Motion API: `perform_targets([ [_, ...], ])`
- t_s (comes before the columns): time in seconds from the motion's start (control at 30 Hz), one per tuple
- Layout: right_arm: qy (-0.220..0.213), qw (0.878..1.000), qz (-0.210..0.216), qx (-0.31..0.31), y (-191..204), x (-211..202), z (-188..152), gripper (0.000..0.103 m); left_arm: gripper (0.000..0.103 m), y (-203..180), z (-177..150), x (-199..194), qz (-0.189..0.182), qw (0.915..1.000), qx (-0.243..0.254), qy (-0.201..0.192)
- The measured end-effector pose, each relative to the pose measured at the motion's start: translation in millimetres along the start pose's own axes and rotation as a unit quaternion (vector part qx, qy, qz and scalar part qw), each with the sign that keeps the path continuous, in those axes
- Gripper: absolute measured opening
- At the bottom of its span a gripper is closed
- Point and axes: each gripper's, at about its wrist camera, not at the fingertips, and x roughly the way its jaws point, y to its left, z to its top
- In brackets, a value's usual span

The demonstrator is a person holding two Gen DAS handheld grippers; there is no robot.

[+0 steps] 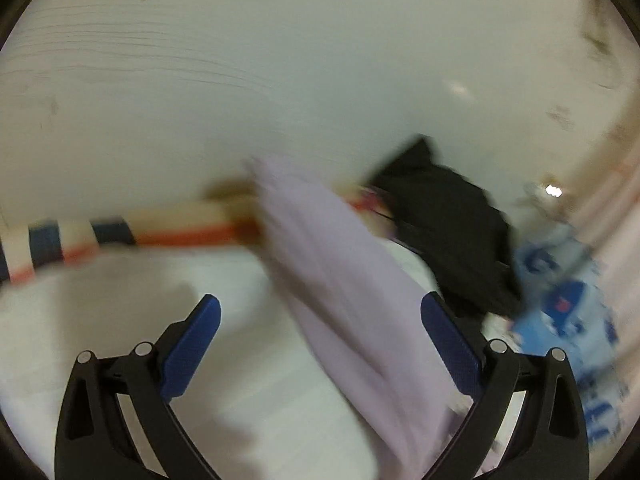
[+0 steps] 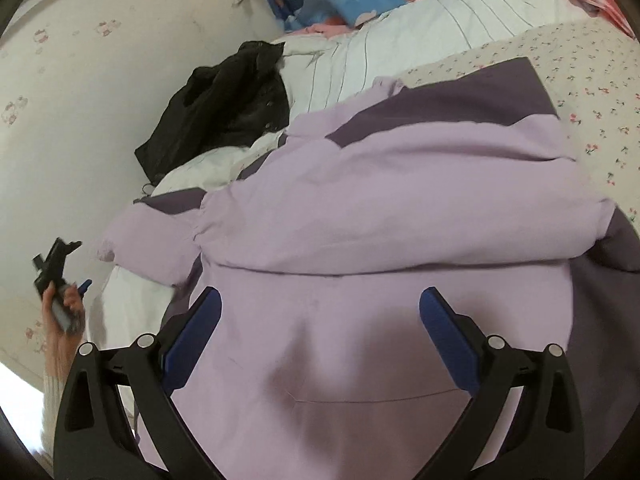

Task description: Fold large clothes

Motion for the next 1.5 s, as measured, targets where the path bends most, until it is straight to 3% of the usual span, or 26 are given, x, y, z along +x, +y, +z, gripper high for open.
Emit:
perform_targets([
  [0.17,0.017,1.0,-0.007,0.006,-4,15,-7,0.096,0.096,16,19,54,0.021,0.9977,-0.045,0.047],
  [0.3,0.029,0.999,0.003,0.029,-13,24,-7,0.096,0.096,22,26,76,0.036,0.9963,-0.06,0.049],
  [0.4,0.031,0.999,0.008,0.035,-16,24,-8,0.096,0.096,25,33,89,0.009,0.9933,-0.099,0.058],
  [0.43,0.031,0.999,0.008,0.036,-16,24,-8,0.096,0.096,24,35,92,-0.019,0.9916,-0.111,0.063],
  [0.5,0.032,0.999,0.008,0.036,-16,25,-8,0.096,0.086,21,35,90,-0.07,0.9879,-0.123,0.064],
  [0.57,0.032,0.999,0.009,0.038,-16,24,-8,0.096,0.05,11,34,90,-0.104,0.9862,-0.109,0.068],
  [0.63,0.03,0.999,0.011,0.04,-15,23,-8,0.096,0.032,3,33,87,-0.124,0.9855,-0.088,0.075],
  [0.77,0.022,0.999,0.013,0.036,-11,17,-6,0.096,0.026,-35,27,55,-0.163,0.9843,-0.047,0.047],
  [0.87,0.004,1.0,0.018,0.024,-3,10,-1,0.096,0.025,-75,21,24,-0.221,0.9742,-0.017,0.04],
  [1.03,-0.028,0.996,0.071,0.049,-6,-6,11,0.096,0.025,-175,-9,-26,-0.334,0.9387,0.066,0.054],
  [1.17,-0.06,0.985,0.122,0.107,-27,-28,23,0.096,0.025,-257,-78,-65,-0.419,0.8904,0.149,0.096],
  [1.27,-0.085,0.978,0.134,0.138,-43,-46,31,0.096,0.024,-307,-153,-75,-0.463,0.8517,0.196,0.148],
  [1.33,-0.106,0.968,0.152,0.168,-58,-60,36,0.096,0.024,-324,-206,-82,-0.477,0.8311,0.226,0.176],
  [1.37,-0.115,0.963,0.162,0.183,-64,-64,38,0.096,0.024,-340,-248,-78,-0.482,0.8151,0.248,0.204],
  [1.5,-0.122,0.933,0.211,0.266,-103,-72,40,0.096,0.024,-356,-369,-55,-0.457,0.7805,0.326,0.276],
])
